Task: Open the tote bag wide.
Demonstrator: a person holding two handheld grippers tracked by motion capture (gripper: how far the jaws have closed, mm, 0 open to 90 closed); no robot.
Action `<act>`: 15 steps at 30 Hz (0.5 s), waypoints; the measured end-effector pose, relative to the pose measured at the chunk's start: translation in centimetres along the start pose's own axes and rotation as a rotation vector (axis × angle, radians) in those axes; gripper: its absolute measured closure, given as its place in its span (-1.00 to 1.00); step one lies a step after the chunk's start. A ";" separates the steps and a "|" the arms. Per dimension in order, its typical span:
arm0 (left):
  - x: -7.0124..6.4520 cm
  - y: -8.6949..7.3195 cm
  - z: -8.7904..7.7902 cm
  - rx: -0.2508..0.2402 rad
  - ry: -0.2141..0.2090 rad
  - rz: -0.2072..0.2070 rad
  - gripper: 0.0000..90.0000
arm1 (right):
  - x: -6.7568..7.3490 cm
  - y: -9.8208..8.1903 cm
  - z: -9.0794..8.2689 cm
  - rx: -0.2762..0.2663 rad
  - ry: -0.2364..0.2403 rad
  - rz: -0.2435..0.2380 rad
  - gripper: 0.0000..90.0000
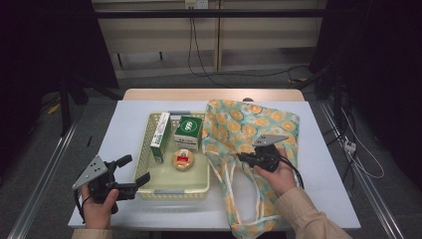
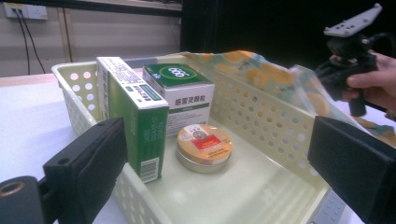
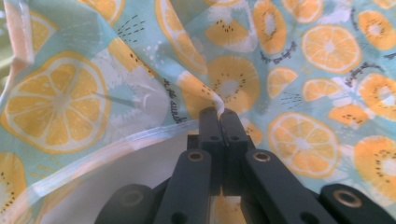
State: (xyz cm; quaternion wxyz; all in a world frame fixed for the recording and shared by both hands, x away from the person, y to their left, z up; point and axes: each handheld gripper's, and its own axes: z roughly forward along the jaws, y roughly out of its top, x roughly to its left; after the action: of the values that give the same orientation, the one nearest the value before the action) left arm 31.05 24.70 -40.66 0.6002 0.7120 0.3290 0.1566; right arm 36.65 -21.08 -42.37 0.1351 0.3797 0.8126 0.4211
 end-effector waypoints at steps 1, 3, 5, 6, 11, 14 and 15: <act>0.0 0.0 0.0 0.000 -0.002 -0.001 -0.89 | -0.5 0.4 0.3 -0.001 -0.004 0.013 1.00; 0.0 0.0 0.0 0.000 -0.001 0.000 -0.89 | -0.9 0.7 0.6 0.003 -0.016 0.022 1.00; 0.0 0.0 0.0 -0.001 -0.002 0.000 -0.89 | -1.2 0.8 0.9 0.003 -0.019 0.036 1.00; 0.0 0.0 0.0 0.001 -0.002 0.001 -0.89 | -1.8 1.2 1.4 0.001 -0.038 0.060 1.00; 0.1 0.0 0.0 -0.002 -0.002 0.000 -0.89 | -2.9 1.9 2.7 0.011 -0.080 0.100 1.00; 0.1 0.0 0.0 -0.006 -0.003 -0.006 -0.89 | -3.4 2.3 3.3 0.023 -0.102 0.108 1.00; 0.2 0.0 0.0 -0.007 -0.004 -0.006 -0.89 | -3.8 2.7 3.8 0.029 -0.113 0.120 1.00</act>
State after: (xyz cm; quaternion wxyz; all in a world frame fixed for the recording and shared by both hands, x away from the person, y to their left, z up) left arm 31.16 24.83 -40.71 0.6038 0.7093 0.3295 0.1542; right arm 42.57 -20.69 -42.93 0.1496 0.4527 0.7856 0.3944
